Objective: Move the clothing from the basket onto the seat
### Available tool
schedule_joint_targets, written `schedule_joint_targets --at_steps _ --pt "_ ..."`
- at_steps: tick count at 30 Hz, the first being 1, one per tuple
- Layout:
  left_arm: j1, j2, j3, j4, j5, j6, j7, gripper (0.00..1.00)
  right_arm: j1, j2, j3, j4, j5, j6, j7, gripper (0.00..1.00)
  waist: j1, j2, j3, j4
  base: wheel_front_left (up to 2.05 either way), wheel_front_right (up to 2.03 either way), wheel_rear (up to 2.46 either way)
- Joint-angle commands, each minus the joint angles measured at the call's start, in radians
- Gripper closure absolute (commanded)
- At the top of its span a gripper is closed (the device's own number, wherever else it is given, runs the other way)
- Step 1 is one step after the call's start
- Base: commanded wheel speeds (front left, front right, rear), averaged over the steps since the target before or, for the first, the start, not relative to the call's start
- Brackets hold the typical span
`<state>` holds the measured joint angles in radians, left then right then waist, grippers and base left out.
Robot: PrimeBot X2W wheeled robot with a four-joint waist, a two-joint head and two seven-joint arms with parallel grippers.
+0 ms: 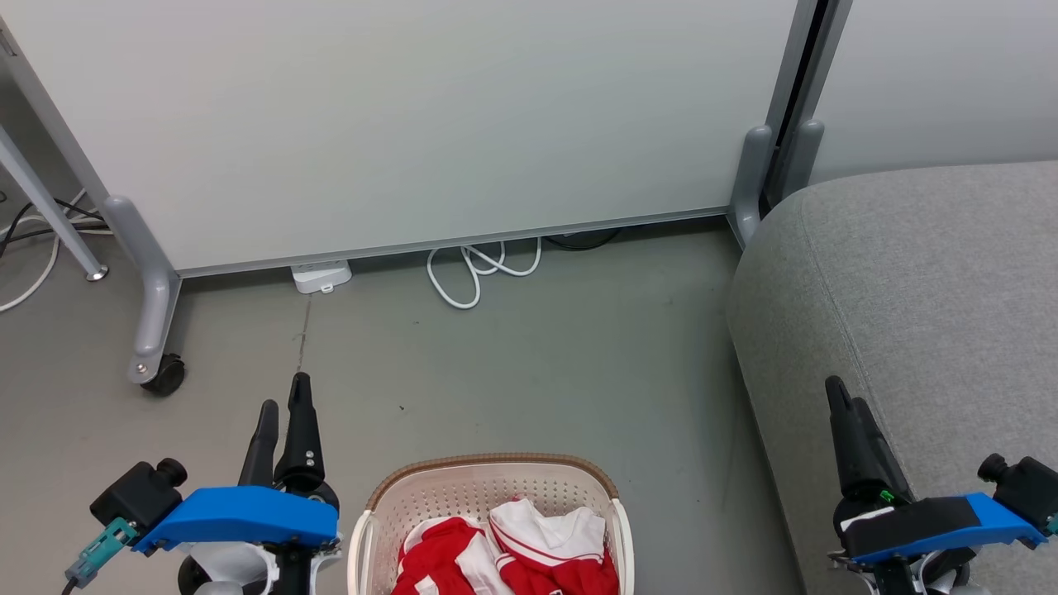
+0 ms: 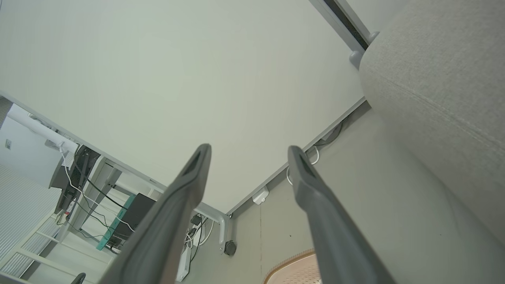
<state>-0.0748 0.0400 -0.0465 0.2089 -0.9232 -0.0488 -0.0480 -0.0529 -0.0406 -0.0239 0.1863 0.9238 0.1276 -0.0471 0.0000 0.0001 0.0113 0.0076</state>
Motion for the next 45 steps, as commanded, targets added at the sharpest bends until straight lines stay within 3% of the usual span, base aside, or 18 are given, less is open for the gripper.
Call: schedule_joint_targets --at_steps 1,20,45 --pt "-0.031 0.009 -0.01 -0.016 0.045 0.006 -0.012 0.0 -0.013 -0.007 0.006 -0.018 -0.043 0.002 -0.014 0.0 0.0 -0.0001 0.0 0.0 0.0 0.0 0.0" --pt "-0.05 0.016 -0.088 -0.003 0.305 0.042 -0.073 0.0 -0.01 -0.009 0.041 -0.011 -0.303 0.003 -0.074 0.0 0.0 -0.0001 0.001 0.007 0.0 0.0 0.0" --pt "-0.072 0.024 -0.177 0.009 0.567 0.056 -0.138 0.0 -0.007 -0.01 0.081 -0.016 -0.563 0.003 -0.139 0.0 0.0 -0.0001 0.002 0.017 0.0 0.0 0.0"
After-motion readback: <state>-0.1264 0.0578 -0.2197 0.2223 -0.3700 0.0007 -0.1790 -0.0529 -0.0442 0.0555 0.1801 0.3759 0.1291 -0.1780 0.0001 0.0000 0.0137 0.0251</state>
